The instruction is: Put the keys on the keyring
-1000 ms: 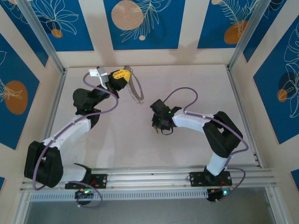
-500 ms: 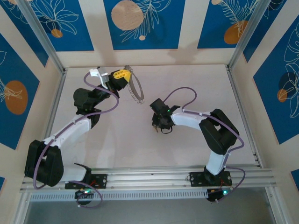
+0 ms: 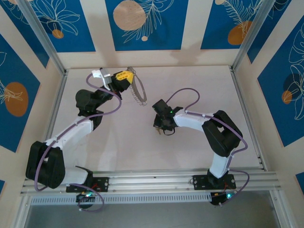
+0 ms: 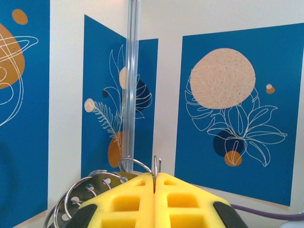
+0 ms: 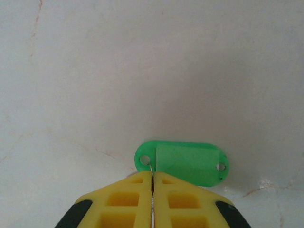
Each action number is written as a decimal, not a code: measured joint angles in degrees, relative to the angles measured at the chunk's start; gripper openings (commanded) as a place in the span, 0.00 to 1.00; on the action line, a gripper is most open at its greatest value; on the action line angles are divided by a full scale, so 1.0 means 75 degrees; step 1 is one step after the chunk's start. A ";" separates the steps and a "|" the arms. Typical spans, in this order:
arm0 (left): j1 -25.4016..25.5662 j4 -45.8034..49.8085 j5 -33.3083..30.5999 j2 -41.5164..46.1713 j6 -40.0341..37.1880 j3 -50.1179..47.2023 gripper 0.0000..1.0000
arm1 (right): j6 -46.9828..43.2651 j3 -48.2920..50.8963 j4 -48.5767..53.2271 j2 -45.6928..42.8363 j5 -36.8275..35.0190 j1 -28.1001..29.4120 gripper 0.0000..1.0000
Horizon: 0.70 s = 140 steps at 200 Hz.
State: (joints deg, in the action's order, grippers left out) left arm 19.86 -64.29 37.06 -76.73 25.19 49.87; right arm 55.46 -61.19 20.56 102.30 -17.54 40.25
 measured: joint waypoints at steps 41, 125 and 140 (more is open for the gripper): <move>0.0000 -0.0006 0.0000 -0.0003 0.0000 0.0000 0.00 | 0.0000 0.0000 -0.0012 0.0009 0.0026 0.0000 0.10; 0.0000 -0.0003 0.0000 -0.0009 0.0000 0.0000 0.00 | -0.0006 -0.0017 -0.0073 0.0140 0.0114 -0.0029 0.02; 0.0000 -0.0003 0.0000 -0.0009 0.0000 0.0000 0.00 | 0.0000 -0.0029 -0.0108 0.0140 0.0140 -0.0029 0.00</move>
State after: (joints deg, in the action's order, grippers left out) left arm 19.86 -64.31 37.06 -76.79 25.19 49.87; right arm 55.46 -61.41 19.75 103.35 -16.49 40.03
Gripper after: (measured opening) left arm 0.048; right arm 0.058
